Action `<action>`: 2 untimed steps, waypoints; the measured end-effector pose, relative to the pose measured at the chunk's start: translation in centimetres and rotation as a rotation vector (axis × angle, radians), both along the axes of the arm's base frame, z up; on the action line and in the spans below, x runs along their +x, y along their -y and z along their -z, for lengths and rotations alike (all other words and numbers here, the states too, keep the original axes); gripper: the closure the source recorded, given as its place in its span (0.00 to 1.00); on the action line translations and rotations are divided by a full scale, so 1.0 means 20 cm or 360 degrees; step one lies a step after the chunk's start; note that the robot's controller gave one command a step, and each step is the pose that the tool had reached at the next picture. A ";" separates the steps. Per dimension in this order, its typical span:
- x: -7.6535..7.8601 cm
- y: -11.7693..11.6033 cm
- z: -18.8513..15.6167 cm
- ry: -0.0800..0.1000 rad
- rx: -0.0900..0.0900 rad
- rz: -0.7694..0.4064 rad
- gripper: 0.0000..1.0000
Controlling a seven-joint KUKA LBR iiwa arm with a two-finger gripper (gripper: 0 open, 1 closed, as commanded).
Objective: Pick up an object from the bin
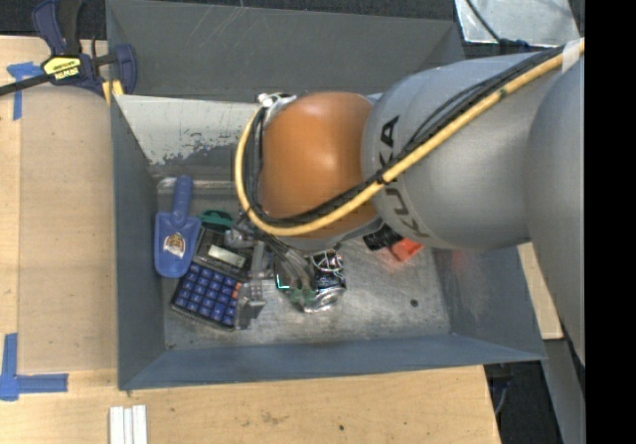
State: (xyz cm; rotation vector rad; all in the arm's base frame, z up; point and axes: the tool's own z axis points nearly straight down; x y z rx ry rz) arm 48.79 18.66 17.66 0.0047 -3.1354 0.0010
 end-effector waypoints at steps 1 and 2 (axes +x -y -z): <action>0.01 0.00 -0.02 0.0013 0.0003 0.0005 0.00; 0.02 -0.08 0.33 0.0019 0.0005 0.0104 0.00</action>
Offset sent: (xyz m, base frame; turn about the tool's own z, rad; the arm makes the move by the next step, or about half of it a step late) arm 0.0008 0.0234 -0.1066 0.0974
